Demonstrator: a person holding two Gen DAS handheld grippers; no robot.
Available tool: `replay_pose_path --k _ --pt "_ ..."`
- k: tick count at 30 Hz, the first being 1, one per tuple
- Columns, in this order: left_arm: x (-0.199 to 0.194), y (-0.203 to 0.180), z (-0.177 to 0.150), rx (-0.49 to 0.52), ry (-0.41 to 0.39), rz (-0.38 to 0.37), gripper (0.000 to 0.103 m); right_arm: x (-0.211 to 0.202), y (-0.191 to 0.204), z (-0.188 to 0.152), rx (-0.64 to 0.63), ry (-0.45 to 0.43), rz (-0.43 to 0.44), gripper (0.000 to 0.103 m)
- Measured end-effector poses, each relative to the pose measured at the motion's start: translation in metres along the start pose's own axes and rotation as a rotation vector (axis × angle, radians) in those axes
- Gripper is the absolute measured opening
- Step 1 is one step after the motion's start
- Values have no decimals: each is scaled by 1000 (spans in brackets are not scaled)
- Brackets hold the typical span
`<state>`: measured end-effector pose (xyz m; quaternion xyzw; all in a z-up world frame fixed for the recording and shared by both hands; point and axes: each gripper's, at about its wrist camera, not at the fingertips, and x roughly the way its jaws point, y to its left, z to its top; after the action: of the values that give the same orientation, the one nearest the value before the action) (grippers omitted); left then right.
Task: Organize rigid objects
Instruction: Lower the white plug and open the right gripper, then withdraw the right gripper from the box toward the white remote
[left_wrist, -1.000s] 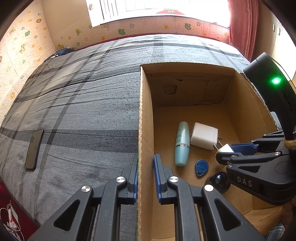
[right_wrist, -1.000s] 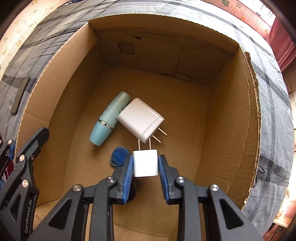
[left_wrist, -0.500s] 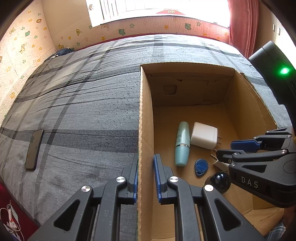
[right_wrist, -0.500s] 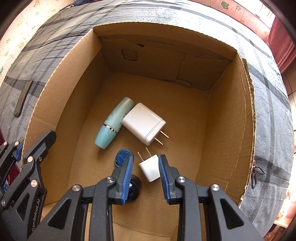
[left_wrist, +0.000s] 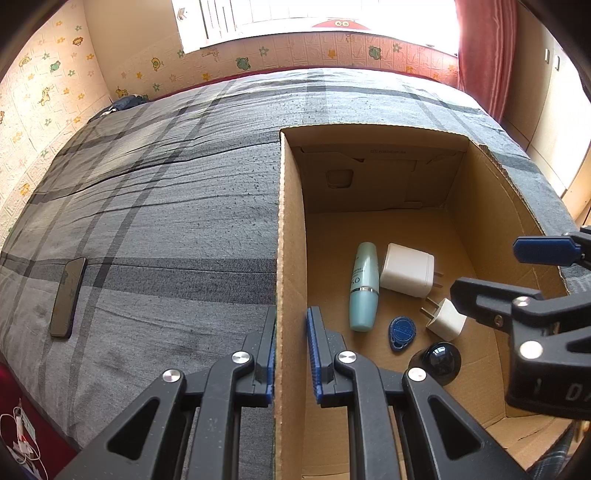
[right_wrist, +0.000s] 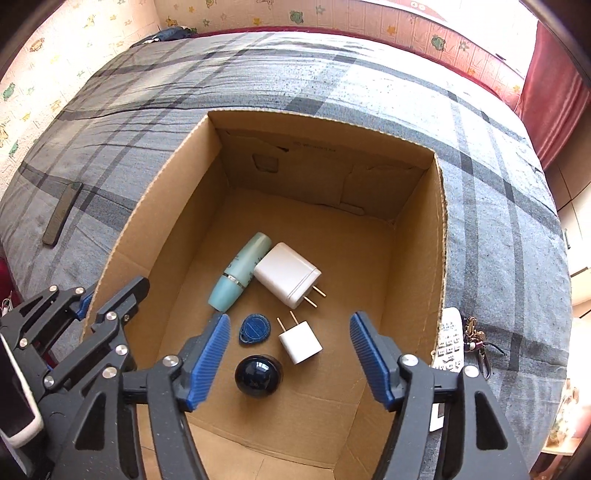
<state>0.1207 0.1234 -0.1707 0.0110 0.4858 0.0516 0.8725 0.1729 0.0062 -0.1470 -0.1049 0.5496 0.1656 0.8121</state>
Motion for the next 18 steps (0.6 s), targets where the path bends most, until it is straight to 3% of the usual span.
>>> replay_pose_path --k 5,11,18 --pt "0 0 1 -4 1 0 15 -30 -3 4 22 -83 0 101" --pt "0 1 1 -3 0 -1 15 -54 -19 -2 39 -130 -30 102" --pt "0 1 0 -1 -1 1 15 -69 -66 -15 136 -182 -38 102"
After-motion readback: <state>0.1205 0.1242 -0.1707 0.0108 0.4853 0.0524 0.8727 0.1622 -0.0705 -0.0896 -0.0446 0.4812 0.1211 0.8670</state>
